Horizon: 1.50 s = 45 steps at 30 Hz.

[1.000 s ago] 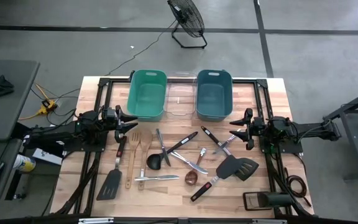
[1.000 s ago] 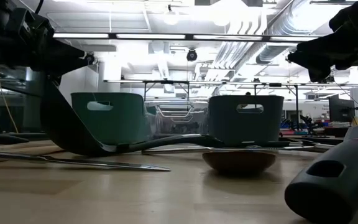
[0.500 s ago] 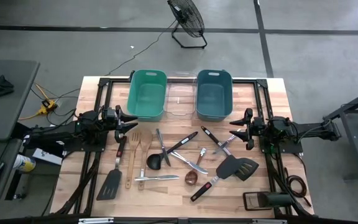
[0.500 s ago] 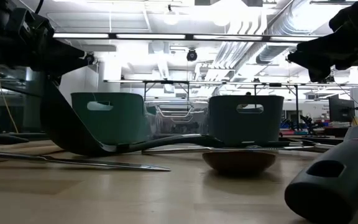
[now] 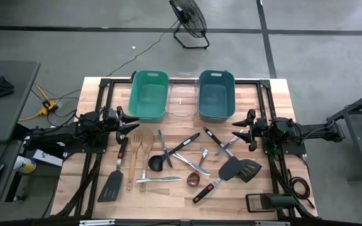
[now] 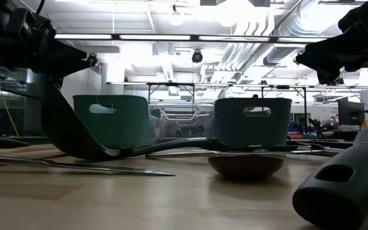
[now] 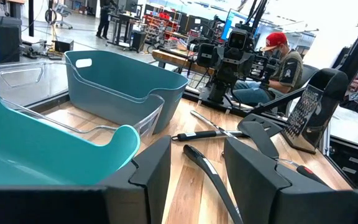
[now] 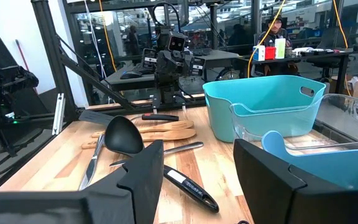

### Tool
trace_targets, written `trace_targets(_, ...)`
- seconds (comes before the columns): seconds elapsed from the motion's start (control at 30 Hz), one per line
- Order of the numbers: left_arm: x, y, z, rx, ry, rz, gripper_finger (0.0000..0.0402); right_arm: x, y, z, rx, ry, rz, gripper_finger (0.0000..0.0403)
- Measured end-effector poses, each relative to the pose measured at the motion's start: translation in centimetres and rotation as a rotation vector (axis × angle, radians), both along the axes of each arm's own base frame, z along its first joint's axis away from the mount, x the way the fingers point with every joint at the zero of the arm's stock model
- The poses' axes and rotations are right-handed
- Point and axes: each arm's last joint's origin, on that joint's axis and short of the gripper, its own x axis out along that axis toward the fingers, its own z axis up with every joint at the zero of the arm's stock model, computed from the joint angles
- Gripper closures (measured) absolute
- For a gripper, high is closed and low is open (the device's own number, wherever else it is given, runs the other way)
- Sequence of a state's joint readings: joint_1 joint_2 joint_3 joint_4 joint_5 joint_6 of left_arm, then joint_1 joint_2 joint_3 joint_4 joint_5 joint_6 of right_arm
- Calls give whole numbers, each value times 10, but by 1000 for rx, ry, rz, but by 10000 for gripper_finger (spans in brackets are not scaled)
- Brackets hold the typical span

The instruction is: Pick & Place Kitchen Items

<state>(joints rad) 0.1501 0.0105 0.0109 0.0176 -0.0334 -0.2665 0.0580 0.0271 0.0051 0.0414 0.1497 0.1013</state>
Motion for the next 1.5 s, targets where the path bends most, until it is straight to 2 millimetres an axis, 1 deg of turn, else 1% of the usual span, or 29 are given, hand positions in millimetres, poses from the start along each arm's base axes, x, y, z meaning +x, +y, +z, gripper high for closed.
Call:
trace_targets(0.83, 0, 0, 0, 0, 0, 1, 252, 0, 0, 0, 9, -2, 0, 215)
trace_targets(0.97, 0, 0, 0, 0, 0, 0, 252, 0, 1, 0, 96, -7, 38, 215)
trace_targets(1.1, 0, 0, 0, 0, 0, 0, 252, 0, 3, 0, 230, -7, 93, 215)
trace_targets(1.27, 0, 0, 0, 0, 0, 0, 252, 0, 3, 4, 459, -28, 124, 215)
trace_targets(1.33, 0, 0, 0, 0, 0, 0, 252, 0, 2, 11, 528, -35, 80, 215)
trace_targets(1.4, 0, 0, 0, 0, 0, 1, 252, -1, 1, 23, 579, -47, 36, 215)
trace_targets(1.5, 0, 0, 0, 0, 0, 1, 252, 0, 0, 42, 567, -11, 1, 215)
